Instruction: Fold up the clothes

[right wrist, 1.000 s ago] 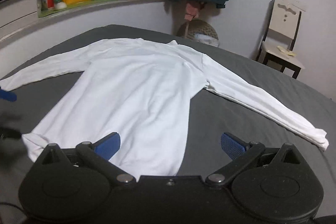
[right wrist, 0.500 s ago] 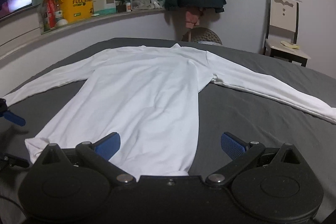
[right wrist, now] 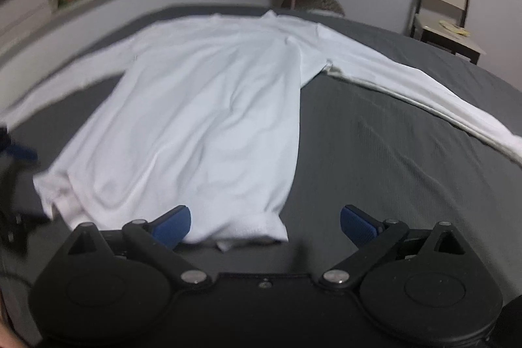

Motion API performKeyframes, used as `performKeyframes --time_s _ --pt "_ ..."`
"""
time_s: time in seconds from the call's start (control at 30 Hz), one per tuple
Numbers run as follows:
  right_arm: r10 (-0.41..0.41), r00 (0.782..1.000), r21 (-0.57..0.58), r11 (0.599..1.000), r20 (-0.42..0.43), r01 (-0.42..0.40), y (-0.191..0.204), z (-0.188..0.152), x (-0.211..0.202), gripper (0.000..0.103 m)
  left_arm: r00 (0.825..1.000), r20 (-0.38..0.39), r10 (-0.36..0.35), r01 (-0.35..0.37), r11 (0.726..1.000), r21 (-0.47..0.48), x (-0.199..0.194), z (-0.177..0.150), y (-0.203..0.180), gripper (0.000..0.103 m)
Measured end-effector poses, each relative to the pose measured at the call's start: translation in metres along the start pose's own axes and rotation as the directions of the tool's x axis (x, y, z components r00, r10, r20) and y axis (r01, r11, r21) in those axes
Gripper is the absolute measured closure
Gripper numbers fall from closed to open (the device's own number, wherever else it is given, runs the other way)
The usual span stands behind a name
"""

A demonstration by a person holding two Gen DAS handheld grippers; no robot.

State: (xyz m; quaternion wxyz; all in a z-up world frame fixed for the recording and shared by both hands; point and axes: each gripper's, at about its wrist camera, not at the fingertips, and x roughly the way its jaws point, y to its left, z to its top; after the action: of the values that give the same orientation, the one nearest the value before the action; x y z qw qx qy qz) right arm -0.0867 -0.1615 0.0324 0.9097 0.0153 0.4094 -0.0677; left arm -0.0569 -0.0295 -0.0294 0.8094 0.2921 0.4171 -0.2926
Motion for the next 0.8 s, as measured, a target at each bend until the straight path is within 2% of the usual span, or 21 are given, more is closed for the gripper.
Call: performKeyframes --time_s 0.13,0.23,0.4,0.6,0.8 --pt "-0.027 0.999 -0.143 0.989 -0.037 0.022 0.007 0.005 -0.002 0.003 1.000 0.012 -0.005 0.004 0.999 0.033 -0.002 0.003 -0.004 0.001" --pt "-0.046 0.999 -0.233 0.972 -0.017 0.040 0.006 0.009 -0.002 0.003 1.000 0.014 -0.012 0.011 0.999 0.053 -0.004 0.004 -0.006 0.001" --pt "0.036 0.998 -0.095 0.995 -0.054 -0.041 -0.015 0.009 0.002 0.003 1.000 0.016 -0.025 0.023 0.996 0.085 -0.007 0.006 -0.010 0.005" --pt "0.045 0.998 -0.088 0.995 -0.044 -0.048 -0.016 0.007 0.000 0.003 1.000 0.011 -0.024 0.024 0.998 0.054 -0.013 0.002 -0.002 0.005" --pt "0.030 0.998 -0.097 0.995 -0.060 -0.036 -0.014 0.006 0.003 0.006 1.000 0.022 0.003 -0.004 0.997 0.076 -0.022 -0.001 0.000 0.005"
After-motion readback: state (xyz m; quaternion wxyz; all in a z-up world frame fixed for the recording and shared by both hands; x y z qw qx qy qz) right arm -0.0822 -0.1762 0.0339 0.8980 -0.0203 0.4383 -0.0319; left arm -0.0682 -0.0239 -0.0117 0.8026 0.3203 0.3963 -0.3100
